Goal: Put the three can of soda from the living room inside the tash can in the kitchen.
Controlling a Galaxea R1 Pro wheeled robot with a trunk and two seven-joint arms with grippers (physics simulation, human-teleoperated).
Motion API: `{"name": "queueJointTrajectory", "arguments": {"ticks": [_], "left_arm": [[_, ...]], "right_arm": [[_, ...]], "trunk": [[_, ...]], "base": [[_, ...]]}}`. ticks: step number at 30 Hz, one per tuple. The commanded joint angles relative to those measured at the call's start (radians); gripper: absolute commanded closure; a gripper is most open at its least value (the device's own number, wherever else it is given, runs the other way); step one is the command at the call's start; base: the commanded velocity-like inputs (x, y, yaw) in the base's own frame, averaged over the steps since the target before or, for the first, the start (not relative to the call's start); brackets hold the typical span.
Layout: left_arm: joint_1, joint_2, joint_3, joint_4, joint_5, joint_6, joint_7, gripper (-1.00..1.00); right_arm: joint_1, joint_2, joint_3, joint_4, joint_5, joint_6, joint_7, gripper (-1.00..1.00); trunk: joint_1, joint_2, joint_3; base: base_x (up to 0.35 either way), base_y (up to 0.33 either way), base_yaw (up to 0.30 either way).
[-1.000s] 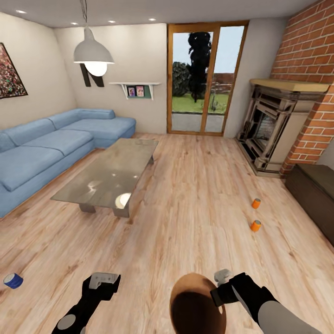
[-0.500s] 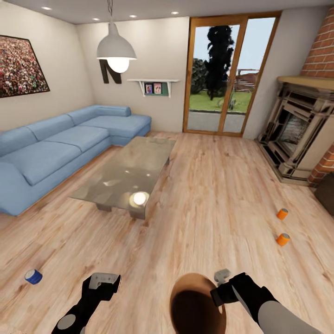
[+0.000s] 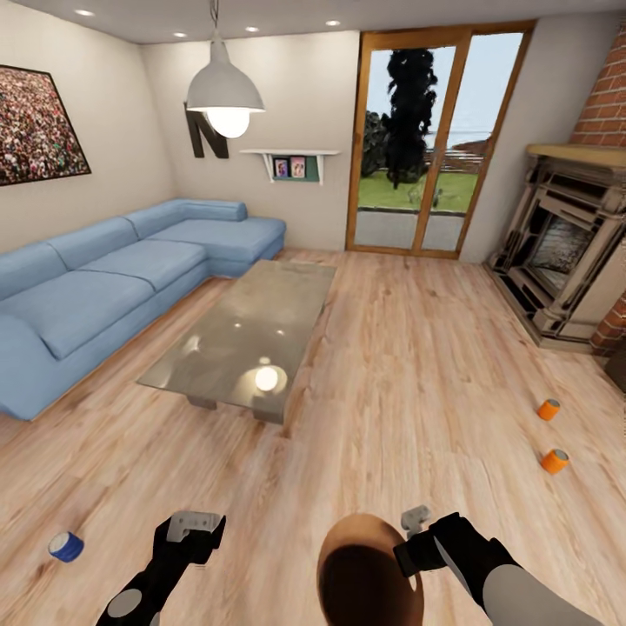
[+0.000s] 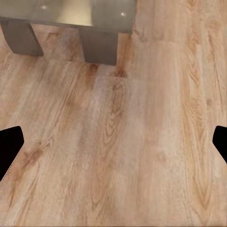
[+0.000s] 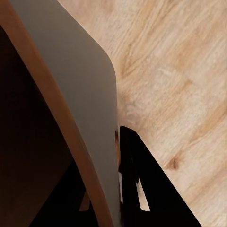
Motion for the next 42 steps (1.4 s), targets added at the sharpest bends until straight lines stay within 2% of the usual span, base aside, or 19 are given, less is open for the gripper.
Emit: {"name": "queueJointTrajectory", "arguments": {"ticks": [1, 10, 19, 42], "left_arm": [[0.0, 0.0, 0.0, 0.0, 0.0, 0.0, 0.0, -1.0], [0.0, 0.0, 0.0, 0.0, 0.0, 0.0, 0.0, -1.0], [0.0, 0.0, -0.001, 0.0, -0.003, -0.001, 0.0, -1.0], [0.0, 0.0, -0.003, 0.0, -0.005, 0.003, 0.0, -1.0]], "right_arm": [[0.0, 0.0, -0.003, 0.0, -0.013, 0.004, 0.007, 1.0], [0.0, 0.001, -0.003, 0.0, -0.013, 0.004, 0.007, 1.0], [0.0, 0.001, -0.003, 0.001, -0.013, 0.003, 0.006, 1.0], [0.0, 0.002, -0.003, 0.001, -0.013, 0.002, 0.006, 1.0]], "trunk": [[0.0, 0.0, 0.001], [0.0, 0.0, 0.011], [0.0, 0.0, 0.02], [0.0, 0.0, 0.021]], "base": [[0.226, 0.265, -0.176], [0.205, 0.273, -0.196], [0.046, 0.309, -0.169], [0.001, 0.318, -0.011]]}}
